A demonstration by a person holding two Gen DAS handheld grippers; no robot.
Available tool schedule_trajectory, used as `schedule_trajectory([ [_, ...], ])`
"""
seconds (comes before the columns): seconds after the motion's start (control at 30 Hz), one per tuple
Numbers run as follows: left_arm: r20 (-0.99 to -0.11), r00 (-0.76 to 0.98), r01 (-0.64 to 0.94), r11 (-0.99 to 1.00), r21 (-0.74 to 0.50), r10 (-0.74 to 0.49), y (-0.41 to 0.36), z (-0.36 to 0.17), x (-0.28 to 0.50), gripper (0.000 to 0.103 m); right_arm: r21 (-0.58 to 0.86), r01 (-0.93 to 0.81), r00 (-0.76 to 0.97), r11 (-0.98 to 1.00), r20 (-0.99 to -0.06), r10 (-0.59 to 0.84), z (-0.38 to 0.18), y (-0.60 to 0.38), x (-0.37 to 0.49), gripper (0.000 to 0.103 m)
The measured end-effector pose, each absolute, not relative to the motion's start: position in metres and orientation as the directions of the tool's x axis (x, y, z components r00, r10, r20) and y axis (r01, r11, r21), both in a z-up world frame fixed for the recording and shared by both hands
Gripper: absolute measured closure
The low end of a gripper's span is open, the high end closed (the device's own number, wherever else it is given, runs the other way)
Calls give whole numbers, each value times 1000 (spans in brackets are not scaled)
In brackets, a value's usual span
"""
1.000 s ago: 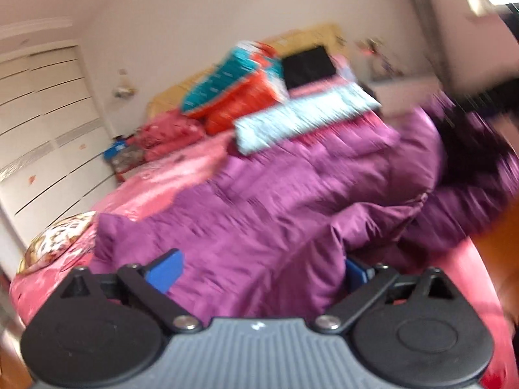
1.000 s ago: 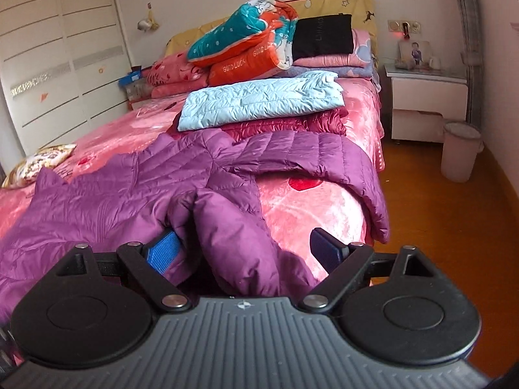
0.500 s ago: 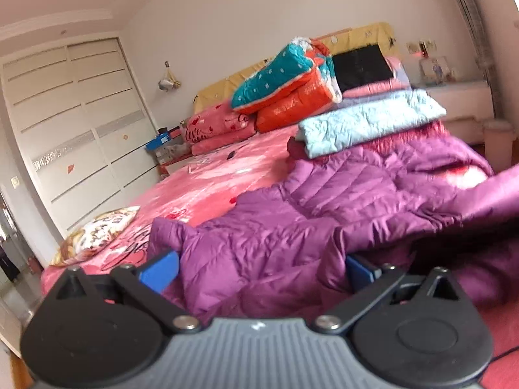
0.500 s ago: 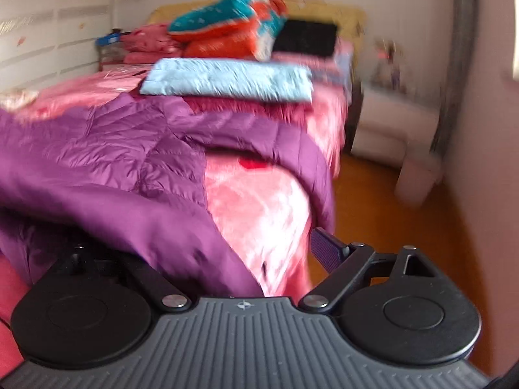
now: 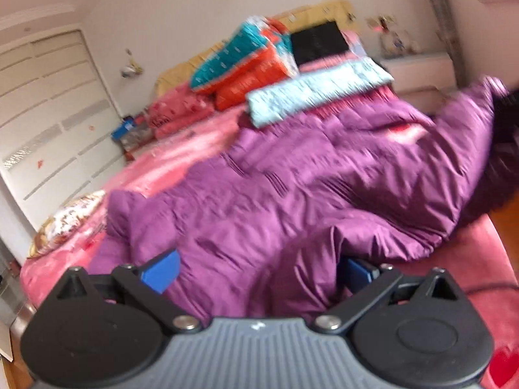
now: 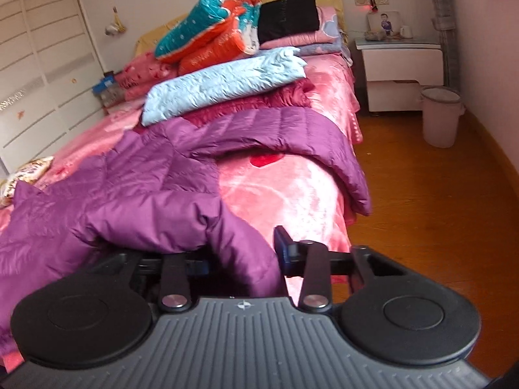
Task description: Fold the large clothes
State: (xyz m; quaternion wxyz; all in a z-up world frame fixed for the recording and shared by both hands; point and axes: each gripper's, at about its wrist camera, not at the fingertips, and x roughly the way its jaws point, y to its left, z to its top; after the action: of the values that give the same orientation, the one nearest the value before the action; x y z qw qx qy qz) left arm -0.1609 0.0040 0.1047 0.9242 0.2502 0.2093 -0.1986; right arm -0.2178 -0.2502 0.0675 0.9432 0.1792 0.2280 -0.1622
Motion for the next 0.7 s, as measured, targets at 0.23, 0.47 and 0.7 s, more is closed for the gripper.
schedule_trajectory([
  [0.23, -558, 812, 493, 714, 497, -171, -4, 64, -165, 11, 244, 373, 858, 895, -457, -233, 74, -245, -222, 63],
  [0.47, -490, 850, 444, 763, 469, -193, 17, 83, -158, 48, 240, 363, 866, 900, -444, -231, 78, -243, -223, 65],
  [0.7, -424, 874, 406, 834, 372, -237, 36, 124, -154, 85, 228, 312, 900, 922, -382, -210, 96, -230, -231, 75],
])
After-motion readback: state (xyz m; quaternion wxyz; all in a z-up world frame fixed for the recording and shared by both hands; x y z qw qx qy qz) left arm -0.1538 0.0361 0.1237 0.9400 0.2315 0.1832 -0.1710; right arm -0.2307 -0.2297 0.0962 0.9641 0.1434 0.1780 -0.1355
